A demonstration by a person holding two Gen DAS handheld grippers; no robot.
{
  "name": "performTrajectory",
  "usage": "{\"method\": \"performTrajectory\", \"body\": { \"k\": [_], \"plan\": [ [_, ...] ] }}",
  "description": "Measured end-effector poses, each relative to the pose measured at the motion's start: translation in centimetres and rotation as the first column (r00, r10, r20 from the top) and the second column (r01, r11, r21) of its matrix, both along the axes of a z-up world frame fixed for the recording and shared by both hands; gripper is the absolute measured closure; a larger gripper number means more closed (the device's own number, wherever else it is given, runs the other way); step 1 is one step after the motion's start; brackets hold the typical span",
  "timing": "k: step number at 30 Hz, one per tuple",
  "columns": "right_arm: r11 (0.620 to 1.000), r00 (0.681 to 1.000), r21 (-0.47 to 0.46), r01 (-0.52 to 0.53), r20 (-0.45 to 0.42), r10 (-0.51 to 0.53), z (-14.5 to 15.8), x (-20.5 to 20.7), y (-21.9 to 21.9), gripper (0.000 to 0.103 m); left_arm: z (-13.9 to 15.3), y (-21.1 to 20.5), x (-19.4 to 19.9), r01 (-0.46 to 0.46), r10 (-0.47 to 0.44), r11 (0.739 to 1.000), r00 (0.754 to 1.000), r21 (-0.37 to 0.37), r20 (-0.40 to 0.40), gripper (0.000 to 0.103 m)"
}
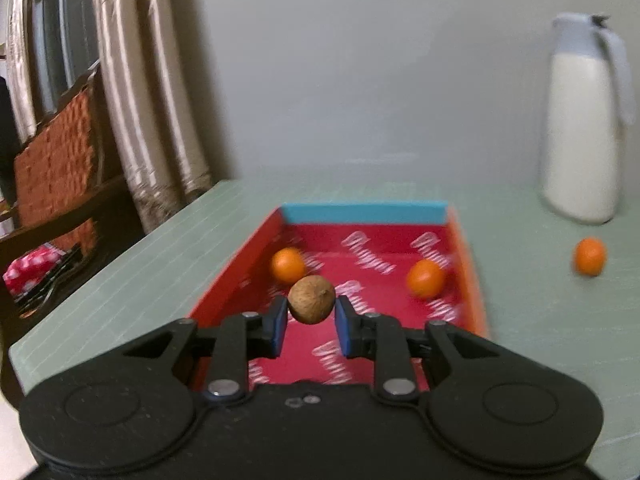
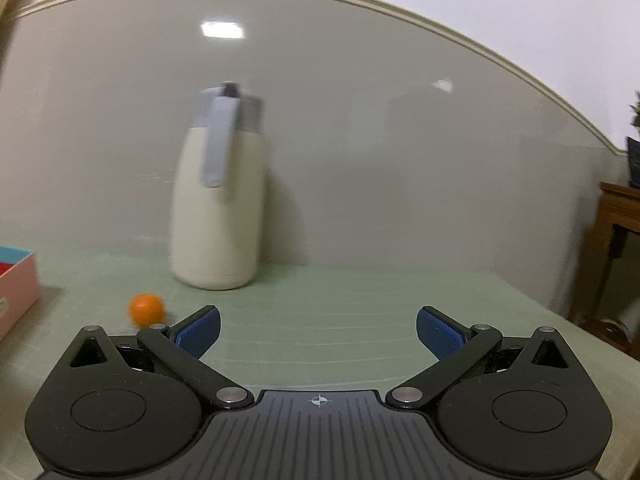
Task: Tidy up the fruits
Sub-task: 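Carry the potato into the red box and open the left tool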
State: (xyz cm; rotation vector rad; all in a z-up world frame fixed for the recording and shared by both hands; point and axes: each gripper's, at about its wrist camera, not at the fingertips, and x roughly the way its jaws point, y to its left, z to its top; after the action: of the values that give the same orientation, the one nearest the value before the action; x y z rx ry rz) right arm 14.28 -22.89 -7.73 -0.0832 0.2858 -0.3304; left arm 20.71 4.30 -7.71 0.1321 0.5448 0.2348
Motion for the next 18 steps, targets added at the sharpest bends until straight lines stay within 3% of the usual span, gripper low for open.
{"method": "performTrajectory", "body": {
  "k": [6, 11, 15, 16, 18],
  "plan": [
    [0.996, 0.996, 0.014, -0.087, -0.015, 0.087, -0.2, 1.3, 1.9, 0.0, -0.2, 2.1, -0.5, -0.052, 0.051, 0.998, 0.998, -0.038, -0.028, 0.077],
    [0.987, 0.988, 0.064, -0.149, -0.034, 0.151, -0.4, 2.5, 3.1, 0.0, 0.4, 3.1, -2.2, -0.084, 0.084, 0.994, 0.996, -0.075, -0.006, 0.055],
    [0.979, 0.981, 0.098, -0.179, -0.051, 0.185, -0.5, 3.4, 3.7, 0.0, 1.2, 3.9, -3.6, -0.067, 0.07, 0.991, 0.997, -0.114, 0.02, 0.051],
    [0.977, 0.979, 0.104, -0.187, -0.056, 0.194, -0.6, 3.8, 3.8, 0.0, 1.4, 4.1, -3.9, -0.063, 0.067, 0.99, 0.997, -0.122, 0.027, 0.047],
    [0.974, 0.976, 0.11, -0.198, -0.066, 0.206, -0.6, 4.2, 4.2, 0.0, 1.7, 4.1, -4.4, -0.089, 0.094, 0.991, 0.994, -0.103, 0.046, 0.029]
  ]
}}
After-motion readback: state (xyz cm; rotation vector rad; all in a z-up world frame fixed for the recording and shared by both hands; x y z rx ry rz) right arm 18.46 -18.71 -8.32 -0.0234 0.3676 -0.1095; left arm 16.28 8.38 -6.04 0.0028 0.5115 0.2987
